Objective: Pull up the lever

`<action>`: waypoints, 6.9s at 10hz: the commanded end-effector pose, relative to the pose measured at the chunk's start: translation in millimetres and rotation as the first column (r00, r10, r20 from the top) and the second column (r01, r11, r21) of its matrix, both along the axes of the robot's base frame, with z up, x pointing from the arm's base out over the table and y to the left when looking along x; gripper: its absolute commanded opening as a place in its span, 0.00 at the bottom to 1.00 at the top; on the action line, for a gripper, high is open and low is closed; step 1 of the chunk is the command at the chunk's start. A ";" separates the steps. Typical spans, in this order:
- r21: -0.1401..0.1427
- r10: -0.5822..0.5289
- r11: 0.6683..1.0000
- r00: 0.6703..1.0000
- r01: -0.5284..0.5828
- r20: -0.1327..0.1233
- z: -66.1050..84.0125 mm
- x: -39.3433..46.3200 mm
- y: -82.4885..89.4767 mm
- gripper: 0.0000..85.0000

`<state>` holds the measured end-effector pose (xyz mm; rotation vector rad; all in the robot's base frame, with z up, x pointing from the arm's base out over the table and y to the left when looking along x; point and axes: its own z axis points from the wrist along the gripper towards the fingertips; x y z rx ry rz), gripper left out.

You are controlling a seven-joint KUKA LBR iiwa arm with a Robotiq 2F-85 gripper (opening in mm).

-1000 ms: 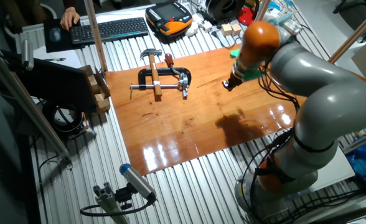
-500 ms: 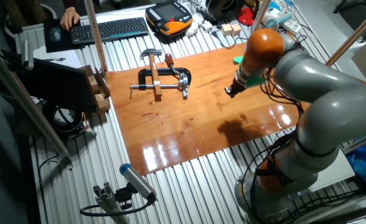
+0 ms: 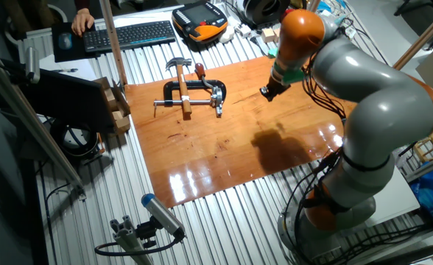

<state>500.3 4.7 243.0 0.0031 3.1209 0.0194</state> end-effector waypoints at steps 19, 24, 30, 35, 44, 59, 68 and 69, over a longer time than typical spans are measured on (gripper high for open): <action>-0.012 0.033 0.999 0.999 -0.033 0.007 1.3 35.2 -4.4 0.00; -0.016 0.033 0.999 0.999 -0.033 0.010 1.3 35.2 -4.4 0.00; -0.010 0.038 0.999 0.999 -0.038 0.001 -1.8 37.7 -6.3 0.00; -0.010 0.036 0.999 0.999 -0.036 0.000 -1.8 38.2 -6.1 0.00; -0.019 0.053 0.998 0.998 -0.053 0.016 -1.8 38.2 -6.1 0.00; -0.040 0.028 0.999 0.999 -0.026 0.047 -1.2 71.6 13.3 0.00; -0.048 0.025 0.999 0.997 -0.021 0.069 1.2 156.2 48.1 0.00; -0.050 0.026 0.999 0.997 -0.023 0.072 3.4 162.1 49.8 0.00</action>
